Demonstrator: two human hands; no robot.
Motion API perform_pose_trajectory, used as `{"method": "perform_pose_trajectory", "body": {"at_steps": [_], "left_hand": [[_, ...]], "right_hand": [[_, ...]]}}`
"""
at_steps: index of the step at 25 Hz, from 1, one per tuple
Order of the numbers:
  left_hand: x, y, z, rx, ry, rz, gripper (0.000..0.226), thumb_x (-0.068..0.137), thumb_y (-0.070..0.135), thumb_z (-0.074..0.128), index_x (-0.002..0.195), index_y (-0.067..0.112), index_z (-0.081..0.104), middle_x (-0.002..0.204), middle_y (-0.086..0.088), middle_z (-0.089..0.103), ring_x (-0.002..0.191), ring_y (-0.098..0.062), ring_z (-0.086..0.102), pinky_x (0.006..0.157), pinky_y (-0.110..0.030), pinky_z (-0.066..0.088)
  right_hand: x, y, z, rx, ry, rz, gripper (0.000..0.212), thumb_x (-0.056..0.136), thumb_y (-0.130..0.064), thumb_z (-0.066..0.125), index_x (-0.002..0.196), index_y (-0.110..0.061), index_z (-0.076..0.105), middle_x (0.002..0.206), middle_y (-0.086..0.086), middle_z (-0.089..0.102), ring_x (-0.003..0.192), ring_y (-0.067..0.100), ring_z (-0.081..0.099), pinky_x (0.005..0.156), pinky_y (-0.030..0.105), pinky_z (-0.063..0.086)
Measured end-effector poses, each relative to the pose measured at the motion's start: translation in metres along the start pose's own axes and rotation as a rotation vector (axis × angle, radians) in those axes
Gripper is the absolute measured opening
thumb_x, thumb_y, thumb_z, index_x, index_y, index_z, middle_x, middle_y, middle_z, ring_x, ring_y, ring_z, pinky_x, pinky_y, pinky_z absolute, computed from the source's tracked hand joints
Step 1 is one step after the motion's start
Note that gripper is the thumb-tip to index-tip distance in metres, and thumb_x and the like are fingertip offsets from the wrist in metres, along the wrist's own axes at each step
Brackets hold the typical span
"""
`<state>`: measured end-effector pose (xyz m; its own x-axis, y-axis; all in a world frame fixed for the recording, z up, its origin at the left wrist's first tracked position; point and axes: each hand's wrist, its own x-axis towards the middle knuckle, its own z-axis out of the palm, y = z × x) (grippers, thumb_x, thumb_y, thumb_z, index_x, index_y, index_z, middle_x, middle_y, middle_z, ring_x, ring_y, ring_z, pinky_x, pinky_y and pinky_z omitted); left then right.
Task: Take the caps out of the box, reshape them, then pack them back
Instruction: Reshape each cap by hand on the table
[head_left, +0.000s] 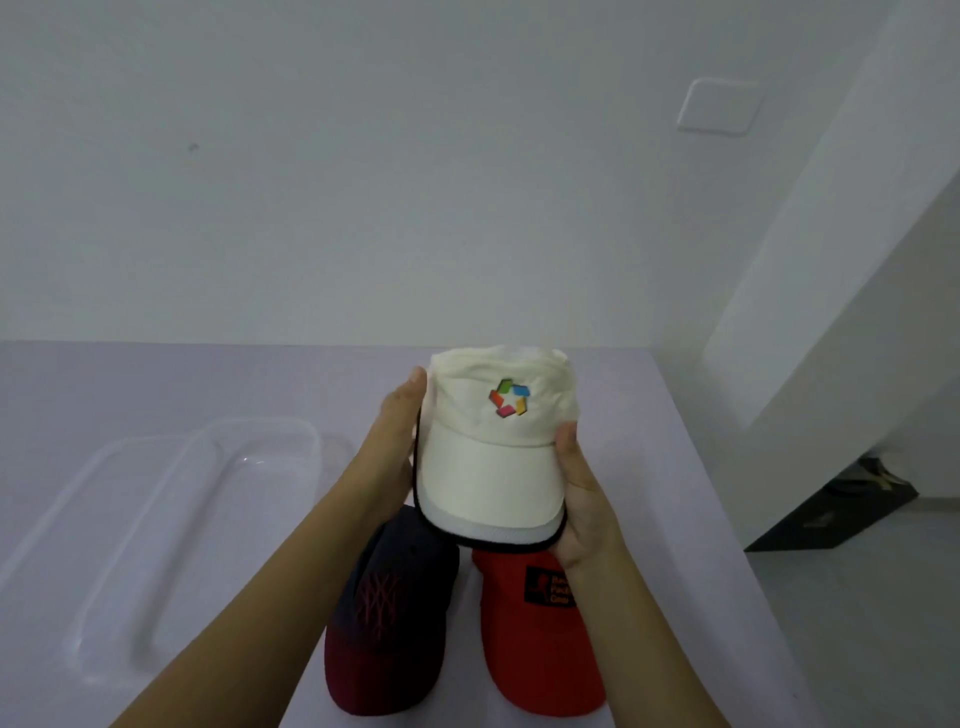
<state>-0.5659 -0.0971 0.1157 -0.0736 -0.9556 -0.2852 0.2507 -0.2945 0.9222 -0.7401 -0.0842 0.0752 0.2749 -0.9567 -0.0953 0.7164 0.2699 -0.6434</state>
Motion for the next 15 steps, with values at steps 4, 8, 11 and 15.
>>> {"method": "perform_pose_trajectory", "body": {"at_steps": [4,8,11,15], "left_hand": [[-0.024,-0.016,-0.006,-0.365,-0.251,-0.208,0.059,0.067,0.042,0.079,0.115,0.009,0.069,0.125,-0.016,0.064,0.113,-0.031,0.063,0.085,-0.041,0.057],[-0.015,-0.020,-0.004,-0.615,-0.209,-0.098,0.060,0.046,0.013,0.093,0.100,-0.002,0.074,0.119,-0.021,0.066,0.106,-0.029,0.066,0.088,-0.042,0.054],[-0.009,-0.021,-0.001,-0.673,-0.132,-0.025,0.041,0.075,0.015,0.070,0.113,0.001,0.066,0.119,-0.018,0.066,0.107,-0.028,0.066,0.091,-0.042,0.053],[-0.006,-0.028,-0.002,-0.263,-0.034,0.039,0.047,0.084,0.022,0.061,0.128,0.011,0.049,0.124,-0.009,0.065,0.111,-0.023,0.064,0.089,-0.035,0.056]], "right_hand": [[0.010,-0.010,0.006,-0.048,-0.019,-0.049,0.082,0.076,-0.051,0.069,0.142,-0.015,0.038,0.143,0.015,0.047,0.129,0.034,0.047,0.103,0.054,0.042],[0.013,-0.005,0.018,-0.112,0.007,-0.045,0.076,0.076,-0.048,0.069,0.140,-0.019,0.041,0.140,0.013,0.051,0.127,0.034,0.050,0.103,0.057,0.040],[0.001,0.007,0.028,0.032,0.015,0.053,0.087,0.059,-0.037,0.086,0.134,-0.014,0.049,0.129,0.013,0.061,0.116,0.030,0.060,0.085,0.041,0.055],[-0.005,0.023,0.026,0.181,0.054,0.030,0.065,0.071,-0.029,0.077,0.129,-0.013,0.052,0.125,0.013,0.064,0.114,0.028,0.062,0.084,0.038,0.057]]}}
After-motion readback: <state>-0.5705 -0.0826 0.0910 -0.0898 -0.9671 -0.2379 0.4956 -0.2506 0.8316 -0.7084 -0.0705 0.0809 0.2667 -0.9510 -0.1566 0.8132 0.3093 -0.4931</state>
